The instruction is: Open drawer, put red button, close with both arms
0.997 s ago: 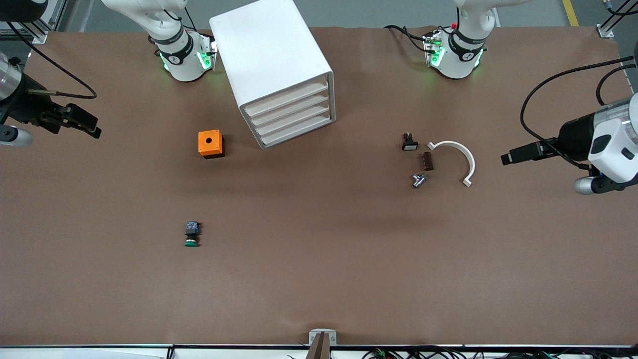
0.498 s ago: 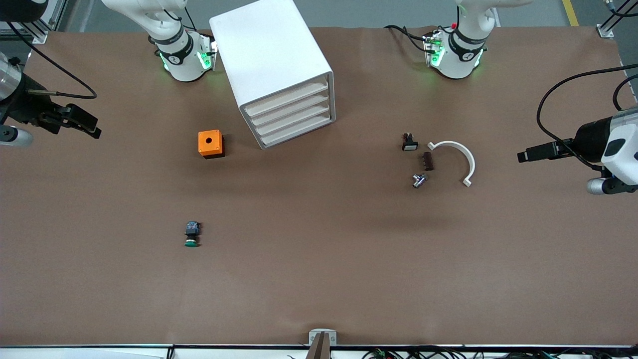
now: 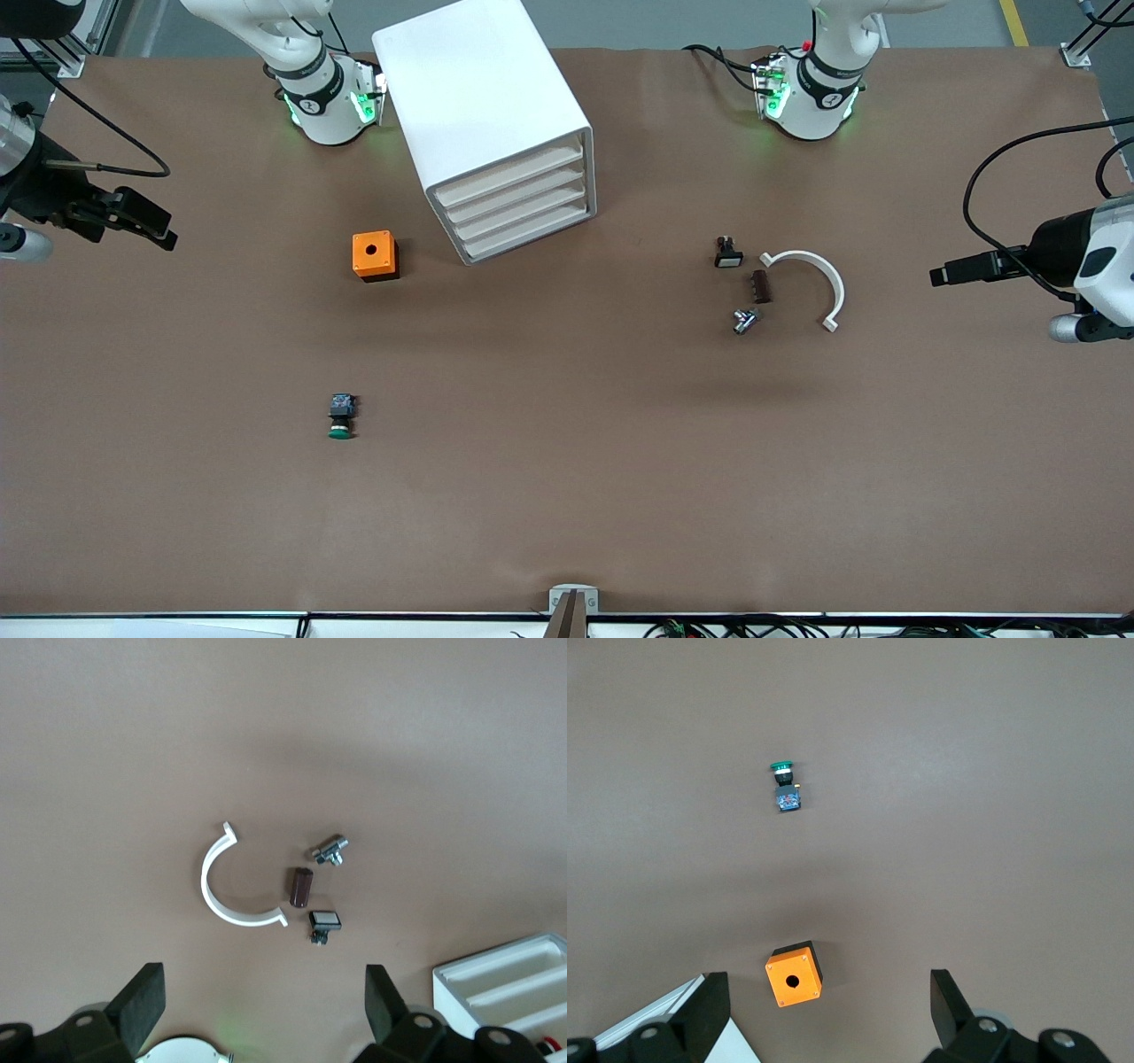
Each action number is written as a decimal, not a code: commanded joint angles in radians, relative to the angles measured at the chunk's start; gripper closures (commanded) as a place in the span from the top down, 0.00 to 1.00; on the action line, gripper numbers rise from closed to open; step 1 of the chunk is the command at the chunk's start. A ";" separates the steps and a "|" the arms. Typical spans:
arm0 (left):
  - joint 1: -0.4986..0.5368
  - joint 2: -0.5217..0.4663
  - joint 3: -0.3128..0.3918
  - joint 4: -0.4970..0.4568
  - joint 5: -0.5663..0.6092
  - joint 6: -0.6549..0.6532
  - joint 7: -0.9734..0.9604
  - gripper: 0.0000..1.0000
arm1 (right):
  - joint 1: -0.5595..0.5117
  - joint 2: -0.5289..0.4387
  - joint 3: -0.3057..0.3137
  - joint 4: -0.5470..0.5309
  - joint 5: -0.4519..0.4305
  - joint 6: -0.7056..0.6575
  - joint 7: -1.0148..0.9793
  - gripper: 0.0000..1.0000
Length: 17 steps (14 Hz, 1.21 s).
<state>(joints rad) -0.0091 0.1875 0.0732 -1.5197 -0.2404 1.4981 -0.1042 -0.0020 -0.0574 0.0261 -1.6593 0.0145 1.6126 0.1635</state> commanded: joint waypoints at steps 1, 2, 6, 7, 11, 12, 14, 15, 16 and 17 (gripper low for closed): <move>0.031 -0.115 -0.041 -0.155 0.032 0.121 0.020 0.99 | -0.001 -0.030 0.002 -0.022 -0.010 0.013 -0.002 1.00; 0.031 -0.132 -0.047 -0.183 0.056 0.148 0.020 0.99 | -0.001 -0.029 0.003 -0.020 -0.010 0.013 -0.015 1.00; 0.034 -0.178 -0.079 -0.206 0.081 0.171 0.018 0.99 | -0.006 -0.030 0.000 -0.022 -0.010 0.017 -0.091 1.00; 0.032 -0.190 -0.081 -0.205 0.081 0.171 0.017 1.00 | -0.007 -0.030 0.000 -0.020 -0.010 0.017 -0.091 1.00; 0.032 -0.240 -0.111 -0.197 0.084 0.171 0.000 1.00 | -0.006 -0.030 0.002 -0.022 -0.010 0.015 -0.091 1.00; 0.032 -0.243 -0.121 -0.195 0.084 0.171 -0.002 1.00 | -0.006 -0.030 0.002 -0.022 -0.010 0.015 -0.093 1.00; 0.028 -0.246 -0.133 -0.177 0.123 0.169 -0.003 1.00 | -0.006 -0.030 0.002 -0.022 -0.010 0.017 -0.094 1.00; 0.029 -0.246 -0.156 -0.165 0.153 0.165 -0.005 1.00 | -0.006 -0.030 0.002 -0.022 -0.008 0.018 -0.094 1.00; 0.029 -0.246 -0.165 -0.154 0.157 0.162 -0.006 1.00 | -0.006 -0.030 0.000 -0.022 -0.008 0.018 -0.094 1.00; 0.029 -0.246 -0.167 -0.151 0.158 0.160 -0.006 1.00 | -0.007 -0.030 0.000 -0.022 -0.008 0.018 -0.094 1.00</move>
<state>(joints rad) 0.0120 -0.0454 -0.0733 -1.6781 -0.1115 1.6538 -0.1043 -0.0021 -0.0604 0.0244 -1.6594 0.0123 1.6214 0.0839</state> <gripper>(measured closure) 0.000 0.000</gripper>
